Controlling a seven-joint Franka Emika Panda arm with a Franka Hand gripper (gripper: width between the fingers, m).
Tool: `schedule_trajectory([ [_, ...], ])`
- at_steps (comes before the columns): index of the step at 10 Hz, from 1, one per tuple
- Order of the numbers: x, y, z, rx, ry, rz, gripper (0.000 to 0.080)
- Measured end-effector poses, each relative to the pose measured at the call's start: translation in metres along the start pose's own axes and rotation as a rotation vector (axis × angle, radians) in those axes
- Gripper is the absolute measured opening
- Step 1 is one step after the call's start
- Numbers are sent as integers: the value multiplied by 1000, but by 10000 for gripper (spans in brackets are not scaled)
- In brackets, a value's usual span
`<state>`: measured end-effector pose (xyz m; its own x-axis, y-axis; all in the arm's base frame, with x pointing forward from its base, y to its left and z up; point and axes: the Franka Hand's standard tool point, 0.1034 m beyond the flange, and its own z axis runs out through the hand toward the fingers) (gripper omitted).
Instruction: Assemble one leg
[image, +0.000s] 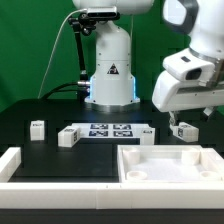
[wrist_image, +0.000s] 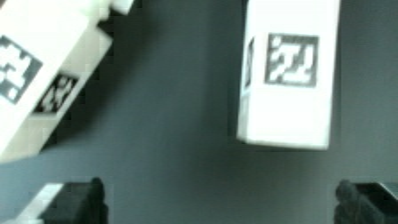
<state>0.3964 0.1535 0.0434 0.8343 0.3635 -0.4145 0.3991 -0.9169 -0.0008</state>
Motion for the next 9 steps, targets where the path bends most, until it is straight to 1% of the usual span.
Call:
schedule_trajectory([
  [1, 0, -2, 4, 1, -61, -4, 649],
  [2, -4, -3, 11, 0, -163, -8, 649],
  [3, -2, -6, 17, -1, -226, -12, 649],
  [4, -8, -10, 21, -9, -340, -14, 649],
  [5, -7, -13, 24, -11, -434, -22, 649],
  [6, -6, -15, 27, -10, -491, -26, 649],
  [7, -7, -16, 29, -10, -571, -29, 649],
  [8, 0, -16, 31, -5, -552, -28, 649],
  [9, -2, -16, 31, -6, -551, -28, 649],
])
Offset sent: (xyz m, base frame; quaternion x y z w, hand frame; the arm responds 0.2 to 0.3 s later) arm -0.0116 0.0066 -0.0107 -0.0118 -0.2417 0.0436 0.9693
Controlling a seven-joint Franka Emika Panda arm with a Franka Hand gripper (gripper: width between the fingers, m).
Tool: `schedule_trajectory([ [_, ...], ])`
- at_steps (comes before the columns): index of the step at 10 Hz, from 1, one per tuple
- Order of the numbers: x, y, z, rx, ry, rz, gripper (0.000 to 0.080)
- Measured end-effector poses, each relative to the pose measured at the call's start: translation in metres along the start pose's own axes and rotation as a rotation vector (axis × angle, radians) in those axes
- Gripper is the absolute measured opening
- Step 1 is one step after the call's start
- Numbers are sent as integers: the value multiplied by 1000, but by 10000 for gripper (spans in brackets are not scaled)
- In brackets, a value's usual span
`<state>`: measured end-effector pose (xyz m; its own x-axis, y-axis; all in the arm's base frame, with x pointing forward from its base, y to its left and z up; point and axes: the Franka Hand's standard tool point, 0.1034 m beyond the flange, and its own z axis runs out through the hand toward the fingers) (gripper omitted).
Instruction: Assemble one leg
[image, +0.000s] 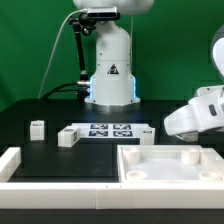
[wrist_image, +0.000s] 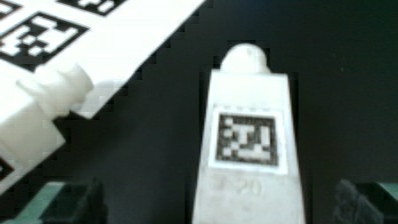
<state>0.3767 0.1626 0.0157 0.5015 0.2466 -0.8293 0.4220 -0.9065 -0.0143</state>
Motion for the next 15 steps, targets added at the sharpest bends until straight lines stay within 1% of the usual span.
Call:
schedule_trajectory([
  [2, 2, -2, 9, 0, -19, -1, 649],
  [5, -2, -1, 25, 0, -31, -3, 649],
  [7, -3, -1, 28, -1, -37, -5, 649],
  [9, -3, -1, 28, -1, -37, -6, 384],
  [10, -3, -1, 28, -1, -37, -6, 289],
  [15, -3, -1, 28, -1, -37, -6, 290],
])
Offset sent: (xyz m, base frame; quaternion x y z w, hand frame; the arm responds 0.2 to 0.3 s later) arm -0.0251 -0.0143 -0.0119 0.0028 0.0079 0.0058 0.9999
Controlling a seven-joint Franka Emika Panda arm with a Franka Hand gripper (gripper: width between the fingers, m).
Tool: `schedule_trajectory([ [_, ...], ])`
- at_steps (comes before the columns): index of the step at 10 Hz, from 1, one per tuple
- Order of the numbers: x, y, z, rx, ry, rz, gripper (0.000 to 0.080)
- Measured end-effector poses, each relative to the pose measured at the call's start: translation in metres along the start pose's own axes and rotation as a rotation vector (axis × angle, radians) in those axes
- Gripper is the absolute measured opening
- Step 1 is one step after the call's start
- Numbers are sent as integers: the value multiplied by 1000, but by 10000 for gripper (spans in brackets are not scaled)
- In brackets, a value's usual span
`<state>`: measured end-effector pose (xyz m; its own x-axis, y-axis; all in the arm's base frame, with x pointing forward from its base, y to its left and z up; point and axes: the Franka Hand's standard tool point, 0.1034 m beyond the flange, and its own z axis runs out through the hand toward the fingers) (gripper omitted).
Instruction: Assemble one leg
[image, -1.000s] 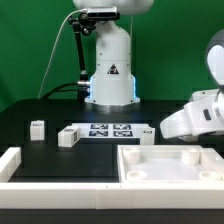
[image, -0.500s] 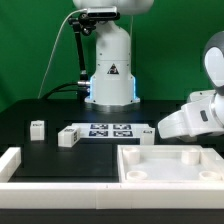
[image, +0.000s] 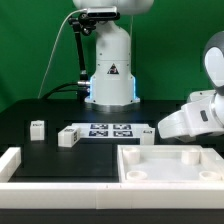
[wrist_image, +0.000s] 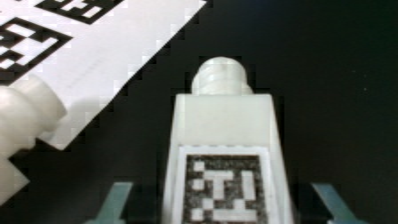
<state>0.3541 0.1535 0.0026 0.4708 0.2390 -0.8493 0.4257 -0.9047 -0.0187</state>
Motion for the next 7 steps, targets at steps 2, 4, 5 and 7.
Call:
schedule_trajectory([
  [2, -8, 5, -16, 12, 17, -10, 290],
  [4, -31, 14, -45, 14, 37, 1, 290],
  [5, -38, 20, -62, 15, 70, 7, 290],
  [7, -50, 29, -83, 15, 156, 21, 291],
])
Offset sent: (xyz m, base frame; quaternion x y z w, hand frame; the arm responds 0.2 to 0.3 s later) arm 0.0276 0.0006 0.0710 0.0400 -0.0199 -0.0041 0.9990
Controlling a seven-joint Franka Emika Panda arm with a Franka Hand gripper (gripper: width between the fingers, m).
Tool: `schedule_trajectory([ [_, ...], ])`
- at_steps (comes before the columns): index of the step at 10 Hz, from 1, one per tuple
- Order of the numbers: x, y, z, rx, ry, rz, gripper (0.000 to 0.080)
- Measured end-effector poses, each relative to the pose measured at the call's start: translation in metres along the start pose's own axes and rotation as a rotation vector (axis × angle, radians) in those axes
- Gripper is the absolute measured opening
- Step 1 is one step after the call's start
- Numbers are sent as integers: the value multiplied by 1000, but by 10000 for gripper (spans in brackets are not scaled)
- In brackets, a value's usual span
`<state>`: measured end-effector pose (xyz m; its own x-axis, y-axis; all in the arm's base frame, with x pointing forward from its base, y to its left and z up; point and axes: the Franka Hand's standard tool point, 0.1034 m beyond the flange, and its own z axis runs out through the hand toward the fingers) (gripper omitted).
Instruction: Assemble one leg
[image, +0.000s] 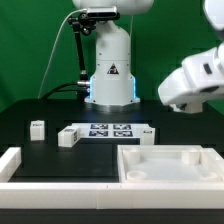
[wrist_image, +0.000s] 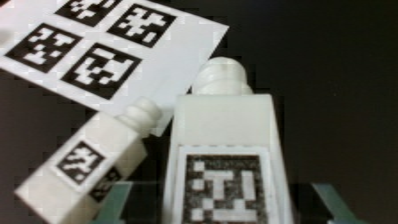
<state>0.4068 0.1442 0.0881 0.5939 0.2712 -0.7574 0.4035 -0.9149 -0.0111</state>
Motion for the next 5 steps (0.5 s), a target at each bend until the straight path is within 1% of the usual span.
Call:
schedule_trajectory([
  [1, 6, -1, 1, 0, 41, -1, 291],
  [2, 11, -1, -1, -2, 121, 2, 291],
  [4, 15, 0, -6, -7, 291, 9, 291],
  [5, 21, 2, -10, -6, 438, 11, 291],
])
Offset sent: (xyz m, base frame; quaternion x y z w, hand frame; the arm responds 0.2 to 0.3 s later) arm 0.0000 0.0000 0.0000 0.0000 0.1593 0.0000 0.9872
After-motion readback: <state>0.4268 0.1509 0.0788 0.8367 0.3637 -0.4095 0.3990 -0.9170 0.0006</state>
